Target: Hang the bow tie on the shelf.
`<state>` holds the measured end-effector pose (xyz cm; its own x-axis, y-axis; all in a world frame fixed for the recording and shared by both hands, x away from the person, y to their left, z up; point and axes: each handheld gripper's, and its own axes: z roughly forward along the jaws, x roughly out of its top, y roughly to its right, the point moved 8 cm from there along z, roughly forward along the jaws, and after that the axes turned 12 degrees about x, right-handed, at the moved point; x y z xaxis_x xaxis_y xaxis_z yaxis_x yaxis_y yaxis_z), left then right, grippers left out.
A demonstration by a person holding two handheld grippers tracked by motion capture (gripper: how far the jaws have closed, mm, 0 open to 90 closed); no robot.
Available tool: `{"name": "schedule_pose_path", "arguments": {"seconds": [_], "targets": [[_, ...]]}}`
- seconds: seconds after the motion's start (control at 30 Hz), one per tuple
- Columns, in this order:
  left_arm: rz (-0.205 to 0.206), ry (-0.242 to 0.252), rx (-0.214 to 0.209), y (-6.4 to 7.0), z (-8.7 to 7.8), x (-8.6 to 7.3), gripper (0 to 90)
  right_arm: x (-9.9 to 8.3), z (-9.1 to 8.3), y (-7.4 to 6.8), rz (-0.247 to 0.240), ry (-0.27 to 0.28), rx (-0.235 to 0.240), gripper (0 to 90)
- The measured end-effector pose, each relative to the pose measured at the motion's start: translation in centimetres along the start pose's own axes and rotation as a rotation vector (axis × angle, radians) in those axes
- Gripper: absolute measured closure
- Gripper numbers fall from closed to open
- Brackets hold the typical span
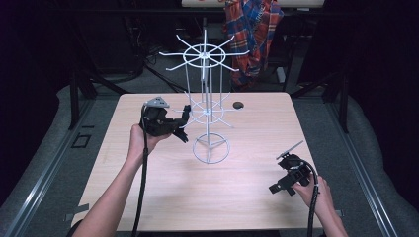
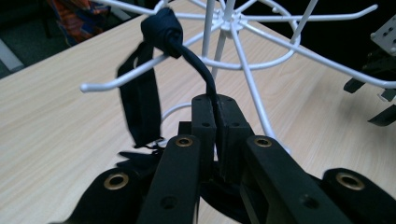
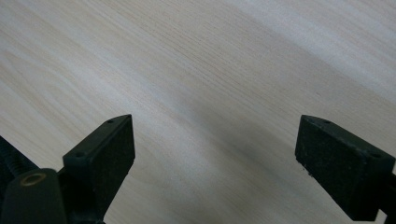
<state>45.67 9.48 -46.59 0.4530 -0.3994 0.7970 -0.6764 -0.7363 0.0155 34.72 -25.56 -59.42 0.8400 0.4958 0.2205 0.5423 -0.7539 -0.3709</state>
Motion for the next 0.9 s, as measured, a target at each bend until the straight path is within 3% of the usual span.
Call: {"name": "schedule_pose_path", "arguments": {"seconds": [0.4,0.9], "targets": [[-0.015,-0.032,0.019,-0.3,1.6,-1.2,87.5,0.0,0.0,0.0,0.0,0.002,0.0,11.8],[-0.039,-0.03,0.056,-1.3,2.1,-1.8,87.6,0.0,0.1,-0.1,0.006,0.002,0.01,11.9]]}}
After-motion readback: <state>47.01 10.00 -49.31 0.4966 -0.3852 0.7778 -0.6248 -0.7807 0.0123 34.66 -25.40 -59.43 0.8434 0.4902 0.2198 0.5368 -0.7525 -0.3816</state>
